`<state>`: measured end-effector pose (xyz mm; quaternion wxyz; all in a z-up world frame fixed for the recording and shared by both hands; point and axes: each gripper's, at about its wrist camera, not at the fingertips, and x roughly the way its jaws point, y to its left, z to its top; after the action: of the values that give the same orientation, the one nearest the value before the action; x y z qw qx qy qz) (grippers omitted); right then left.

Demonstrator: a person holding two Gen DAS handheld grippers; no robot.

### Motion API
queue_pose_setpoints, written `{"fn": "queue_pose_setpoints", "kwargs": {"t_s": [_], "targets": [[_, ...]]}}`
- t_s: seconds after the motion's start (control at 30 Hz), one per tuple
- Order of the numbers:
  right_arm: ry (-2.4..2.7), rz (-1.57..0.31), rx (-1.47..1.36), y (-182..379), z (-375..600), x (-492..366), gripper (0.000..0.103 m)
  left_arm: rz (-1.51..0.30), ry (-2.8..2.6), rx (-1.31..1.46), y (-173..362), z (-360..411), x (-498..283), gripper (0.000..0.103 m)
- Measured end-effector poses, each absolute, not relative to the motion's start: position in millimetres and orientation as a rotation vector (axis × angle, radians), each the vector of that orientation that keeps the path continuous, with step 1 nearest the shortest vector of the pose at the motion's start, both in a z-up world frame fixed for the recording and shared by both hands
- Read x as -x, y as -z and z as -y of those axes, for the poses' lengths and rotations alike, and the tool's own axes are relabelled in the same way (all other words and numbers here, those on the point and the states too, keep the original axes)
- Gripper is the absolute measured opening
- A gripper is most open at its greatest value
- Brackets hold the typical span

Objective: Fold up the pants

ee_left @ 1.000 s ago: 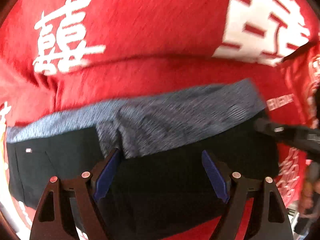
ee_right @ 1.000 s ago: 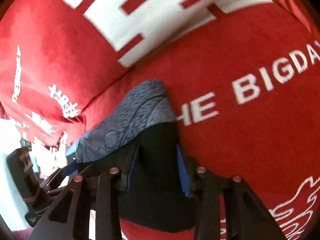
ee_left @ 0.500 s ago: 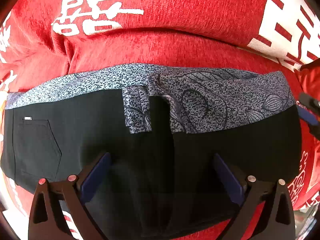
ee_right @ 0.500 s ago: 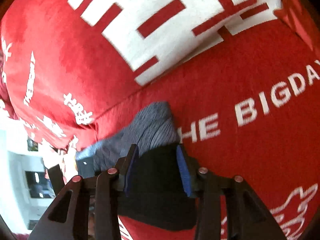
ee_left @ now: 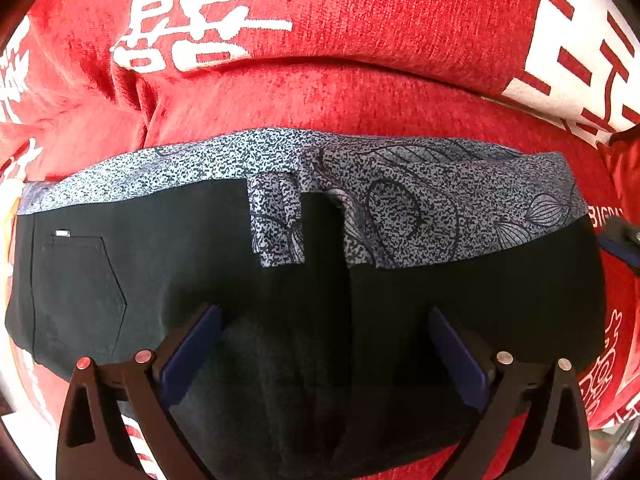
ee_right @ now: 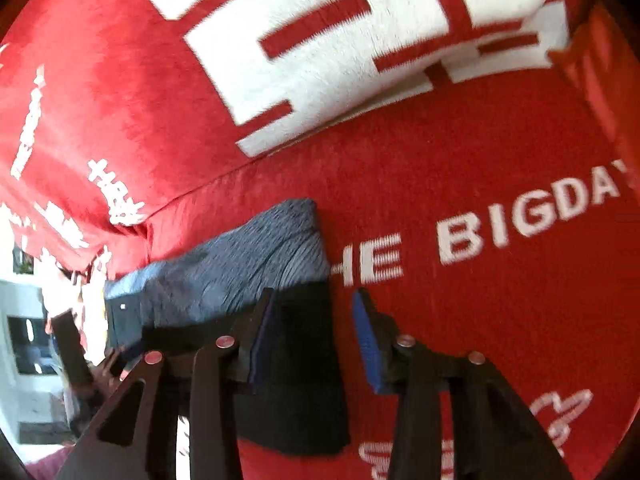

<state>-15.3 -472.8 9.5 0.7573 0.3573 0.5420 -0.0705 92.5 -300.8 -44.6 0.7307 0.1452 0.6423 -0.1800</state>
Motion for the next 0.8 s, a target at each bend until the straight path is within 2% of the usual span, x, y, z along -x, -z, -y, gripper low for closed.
{"fn": "queue_pose_setpoints", "kwargs": {"t_s": [0.17, 0.37, 0.8], "targets": [[0.047, -1.135, -0.751, -30, 443, 37, 0.044, -1.410, 0.371, -0.309, 43, 299, -90, 0.103], [-0.031, -1.198, -0.769, -6, 407, 33, 0.043, -1.415, 0.323, -0.288, 37, 298, -80, 0.103], [-0.059, -1.214, -0.724, -4, 403, 25, 0.044, -1.412, 0.260, -0.255, 32, 291, -62, 0.103]]}}
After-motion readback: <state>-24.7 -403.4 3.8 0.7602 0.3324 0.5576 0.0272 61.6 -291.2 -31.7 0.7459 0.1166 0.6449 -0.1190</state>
